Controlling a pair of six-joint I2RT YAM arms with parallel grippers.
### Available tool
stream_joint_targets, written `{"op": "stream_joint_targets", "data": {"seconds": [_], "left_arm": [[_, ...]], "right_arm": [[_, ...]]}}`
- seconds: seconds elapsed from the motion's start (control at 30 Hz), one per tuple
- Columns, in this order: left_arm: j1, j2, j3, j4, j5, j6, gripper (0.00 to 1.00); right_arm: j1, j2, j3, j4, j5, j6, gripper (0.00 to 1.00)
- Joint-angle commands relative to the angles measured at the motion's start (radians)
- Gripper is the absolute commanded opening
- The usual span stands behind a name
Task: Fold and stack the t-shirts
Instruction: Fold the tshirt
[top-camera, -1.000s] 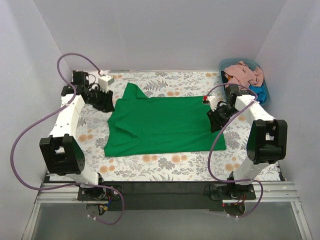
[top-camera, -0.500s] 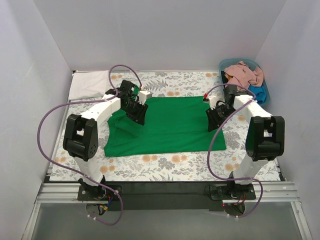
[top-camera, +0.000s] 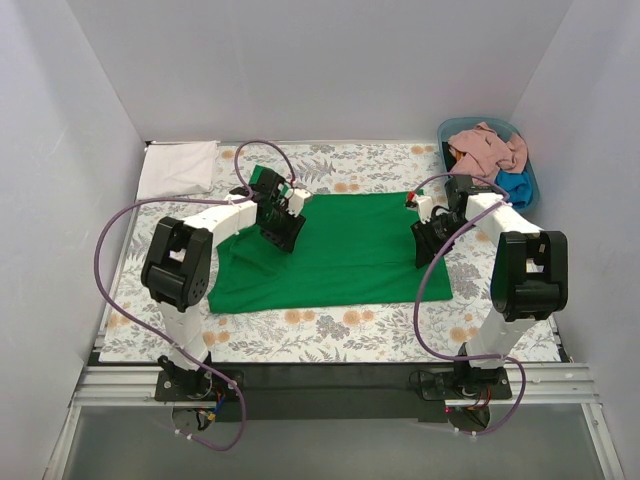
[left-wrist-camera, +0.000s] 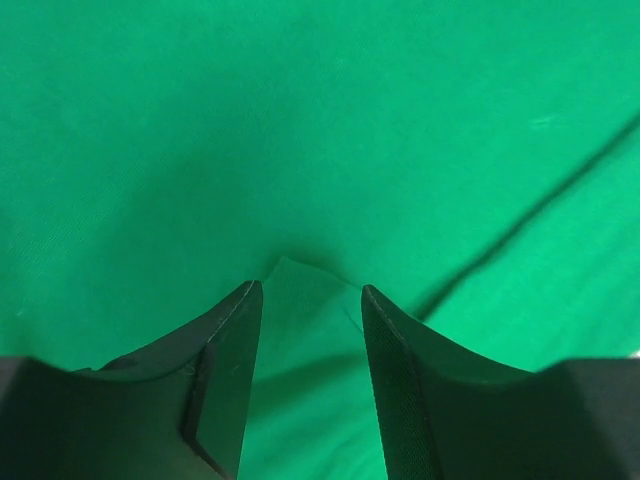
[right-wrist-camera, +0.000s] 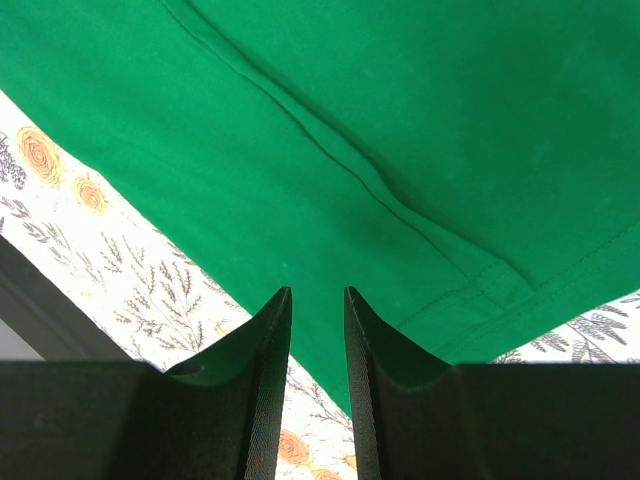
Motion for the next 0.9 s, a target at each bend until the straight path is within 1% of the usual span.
{"op": "stream_joint_targets", "data": {"seconds": [0.0,0.2,0.23,0.3,0.43,0.47,0.53,0.57,0.6,0.67,0.7,0.87], "left_arm": [[-0.005,0.012,0.028,0.031,-0.029,0.025,0.44],[-0.007,0.018,0.007,0.042,-0.018,0.025,0.41],[-0.008,0.018,0.005,0.044,-0.015,0.024,0.38],[-0.007,0.01,0.006,0.045,-0.007,0.024,0.35],[-0.008,0.001,0.016,0.047,0.01,0.022,0.32],[-0.013,0.0,0.02,0.047,0.011,0.027,0.27],[-0.016,0.003,0.022,0.045,0.016,0.027,0.23],[-0.016,0.004,0.028,0.042,0.014,0.03,0.2],[-0.016,0.006,0.029,0.042,0.017,0.028,0.13],[-0.019,0.001,0.032,0.041,0.03,0.03,0.06],[-0.02,-0.002,0.034,0.038,0.03,0.028,0.0],[-0.022,-0.034,0.046,0.03,0.04,0.024,0.0]], "right_arm": [[0.0,-0.009,-0.014,0.005,-0.016,0.006,0.34],[0.0,-0.011,-0.016,0.004,-0.003,-0.004,0.34],[0.0,-0.011,-0.017,0.004,-0.005,-0.004,0.34],[0.0,-0.009,-0.017,0.004,-0.005,-0.004,0.34],[0.0,-0.006,-0.019,0.007,-0.01,-0.001,0.34],[0.0,-0.006,-0.017,0.005,-0.01,-0.002,0.34],[0.0,-0.003,-0.019,0.005,-0.008,-0.002,0.34],[0.002,-0.002,-0.017,0.005,-0.008,-0.002,0.34],[0.0,0.0,-0.017,0.004,-0.007,-0.004,0.34],[0.0,-0.003,-0.019,0.005,-0.007,-0.004,0.34],[0.0,-0.003,-0.019,0.004,-0.007,-0.004,0.34],[0.0,-0.002,-0.02,0.005,-0.008,-0.002,0.34]]}}
